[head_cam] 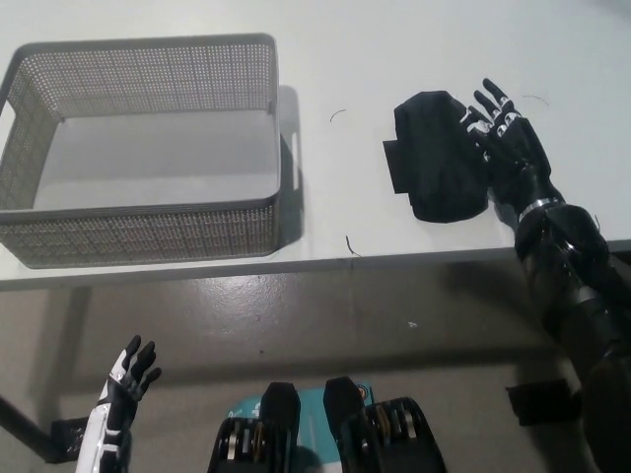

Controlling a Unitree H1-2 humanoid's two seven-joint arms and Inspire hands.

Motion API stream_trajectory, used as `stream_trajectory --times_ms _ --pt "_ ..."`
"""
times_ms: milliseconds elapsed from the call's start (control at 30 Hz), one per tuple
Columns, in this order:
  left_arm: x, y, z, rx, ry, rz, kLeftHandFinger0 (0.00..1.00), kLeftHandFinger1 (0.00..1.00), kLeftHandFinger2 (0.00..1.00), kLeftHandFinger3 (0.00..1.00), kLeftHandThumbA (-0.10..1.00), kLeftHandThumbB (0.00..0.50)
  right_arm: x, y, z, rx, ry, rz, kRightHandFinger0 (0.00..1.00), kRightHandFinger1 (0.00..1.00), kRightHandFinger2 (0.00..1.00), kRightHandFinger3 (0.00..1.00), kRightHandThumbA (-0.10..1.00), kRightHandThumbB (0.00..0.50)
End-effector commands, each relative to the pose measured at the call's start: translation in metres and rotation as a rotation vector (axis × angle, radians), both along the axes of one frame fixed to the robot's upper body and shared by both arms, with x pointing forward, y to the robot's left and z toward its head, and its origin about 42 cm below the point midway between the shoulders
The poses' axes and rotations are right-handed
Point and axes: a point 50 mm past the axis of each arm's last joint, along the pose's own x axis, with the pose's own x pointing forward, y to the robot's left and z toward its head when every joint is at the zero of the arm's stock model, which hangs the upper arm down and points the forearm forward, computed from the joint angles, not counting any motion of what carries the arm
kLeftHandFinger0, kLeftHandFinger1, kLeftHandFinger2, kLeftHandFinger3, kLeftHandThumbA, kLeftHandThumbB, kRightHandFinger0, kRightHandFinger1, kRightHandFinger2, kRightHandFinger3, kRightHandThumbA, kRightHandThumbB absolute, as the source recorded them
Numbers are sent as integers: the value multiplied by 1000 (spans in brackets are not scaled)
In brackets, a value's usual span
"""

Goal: Use the right hand to push the pencil case on the right hand side to the container on the left side

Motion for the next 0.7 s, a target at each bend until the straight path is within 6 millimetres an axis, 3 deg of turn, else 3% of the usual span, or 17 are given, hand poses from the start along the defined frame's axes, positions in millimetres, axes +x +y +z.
stream_trajectory --times_ms 0,67,200,367,500,667 --pt "-2 2 15 3 -82 -7 1000 1000 1000 1000 1000 183 6 5 18 39 -69 16 1000 1000 1000 1000 1000 313" --pt "-1 2 16 -1 -87 -6 1000 1000 1000 1000 1000 190 6 9 17 25 -70 14 1000 1000 1000 1000 1000 299" --pt "-1 1 18 -5 -96 -6 1000 1000 1000 1000 1000 195 6 20 14 27 -51 33 1000 1000 1000 1000 1000 339" --pt "1 1 20 -3 -104 -9 1000 1000 1000 1000 1000 198 4 35 10 33 -42 57 1000 1000 1000 1000 1000 321" --pt "1 1 22 2 -110 -11 1000 1000 1000 1000 1000 194 4 47 13 18 -54 98 1000 1000 1000 1000 1000 359" --pt "3 2 24 11 -117 -13 1000 1000 1000 1000 1000 192 7 57 20 -11 -56 109 1000 1000 1000 1000 1000 305"
